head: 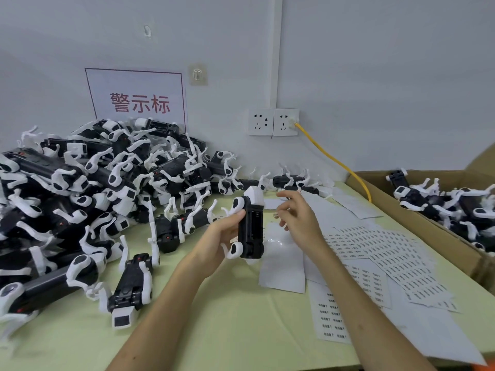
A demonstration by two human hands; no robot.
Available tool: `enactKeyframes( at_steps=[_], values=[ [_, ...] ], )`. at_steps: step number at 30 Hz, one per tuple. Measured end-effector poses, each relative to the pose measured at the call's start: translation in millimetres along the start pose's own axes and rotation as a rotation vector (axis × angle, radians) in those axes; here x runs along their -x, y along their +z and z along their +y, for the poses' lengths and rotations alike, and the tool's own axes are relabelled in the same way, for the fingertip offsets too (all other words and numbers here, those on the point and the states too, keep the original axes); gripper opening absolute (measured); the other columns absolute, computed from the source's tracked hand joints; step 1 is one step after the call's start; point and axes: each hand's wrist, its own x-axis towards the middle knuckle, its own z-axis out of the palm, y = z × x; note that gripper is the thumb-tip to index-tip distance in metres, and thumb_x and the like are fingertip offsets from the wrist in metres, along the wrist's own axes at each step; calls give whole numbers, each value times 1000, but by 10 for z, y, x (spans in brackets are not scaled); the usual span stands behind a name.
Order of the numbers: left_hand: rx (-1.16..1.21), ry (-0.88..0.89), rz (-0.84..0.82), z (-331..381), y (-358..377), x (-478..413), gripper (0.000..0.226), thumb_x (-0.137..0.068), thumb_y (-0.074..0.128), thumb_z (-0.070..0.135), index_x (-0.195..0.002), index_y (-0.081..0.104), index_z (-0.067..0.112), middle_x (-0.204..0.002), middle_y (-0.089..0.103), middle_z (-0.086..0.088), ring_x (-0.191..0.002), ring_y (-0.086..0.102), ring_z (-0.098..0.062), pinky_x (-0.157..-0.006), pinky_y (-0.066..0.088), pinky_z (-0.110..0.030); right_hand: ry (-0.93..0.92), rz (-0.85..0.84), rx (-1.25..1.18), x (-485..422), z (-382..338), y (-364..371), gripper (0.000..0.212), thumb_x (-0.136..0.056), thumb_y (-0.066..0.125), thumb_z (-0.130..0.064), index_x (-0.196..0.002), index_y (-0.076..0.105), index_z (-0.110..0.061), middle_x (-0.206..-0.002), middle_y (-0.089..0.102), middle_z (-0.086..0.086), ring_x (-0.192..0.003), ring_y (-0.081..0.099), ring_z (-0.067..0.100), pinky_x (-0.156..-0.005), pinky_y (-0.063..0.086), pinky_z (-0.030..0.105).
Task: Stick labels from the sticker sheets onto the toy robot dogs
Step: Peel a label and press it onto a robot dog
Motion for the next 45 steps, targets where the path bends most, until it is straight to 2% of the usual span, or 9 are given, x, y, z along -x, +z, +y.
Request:
enactKeyframes(
  at_steps=[3,8,14,20,24,28,32,35,45],
  values=[
    [-37,-7,-51,0,31,10,48,-93,55,48,-126,74,19,-122,72,-11,-106,68,-19,-81,57,-27,-104,-94,166,45,5,54,41,-95,61,0,-117,56,-33,-85,62,-6,-66,55,1,-66,44,13],
    [-37,-30,-86,-36,26,-21,50,-90,59,49,-126,74,18,-121,70,-14,-111,66,-26,-96,54,-42,-158,-143,211,63,4,73,40,-95,64,-3,-128,58,-25,-78,56,-12,-62,54,2,-62,42,12],
    [-72,4,-86,-80,4,-55,47,-91,61,47,-122,76,16,-114,73,-10,-107,64,-25,-97,51,-42,-207,-197,323,57,37,82,45,-94,61,-4,-131,55,-28,-79,57,-18,-64,53,8,-69,47,34],
    [-77,-28,-80,-63,8,-43,46,-91,58,44,-121,76,14,-110,74,-7,-100,68,-18,-84,55,-31,-209,-93,273,52,93,96,48,-91,71,-12,-129,55,-37,-77,63,-18,-56,51,14,-60,39,21],
    [-92,-20,-84,-50,20,-26,54,-91,56,46,-126,71,8,-106,72,-8,-94,66,-18,-81,52,-31,-207,9,246,55,70,144,44,-89,73,-13,-122,59,-40,-84,64,-22,-69,53,8,-65,41,21],
    [-45,-2,-80,-39,14,-14,48,-91,55,45,-119,73,10,-101,71,-9,-90,66,-21,-73,54,-29,-79,67,162,36,33,130,33,-84,83,-24,-112,66,-29,-99,61,-11,-77,56,8,-70,43,18],
    [-32,40,-112,-31,27,0,42,-96,50,45,-115,78,20,-110,74,-8,-98,68,-20,-80,56,-31,94,33,-64,9,6,73,6,-86,79,-26,-84,74,-24,-78,70,-14,-67,61,-1,-67,44,17],
    [-79,69,-149,-36,57,15,41,-97,51,45,-117,77,19,-113,73,-7,-101,68,-21,-86,53,-33,188,-16,-216,9,-7,79,0,-90,76,-20,-89,76,-20,-72,70,-14,-62,61,2,-64,48,18],
    [-78,70,-117,-46,84,22,57,-89,61,44,-113,69,-7,-106,64,-21,-95,61,-30,-78,51,-35,319,16,-331,2,9,81,2,-87,77,-15,-88,78,-17,-70,71,-9,-64,61,9,-65,48,22]
  ],
)
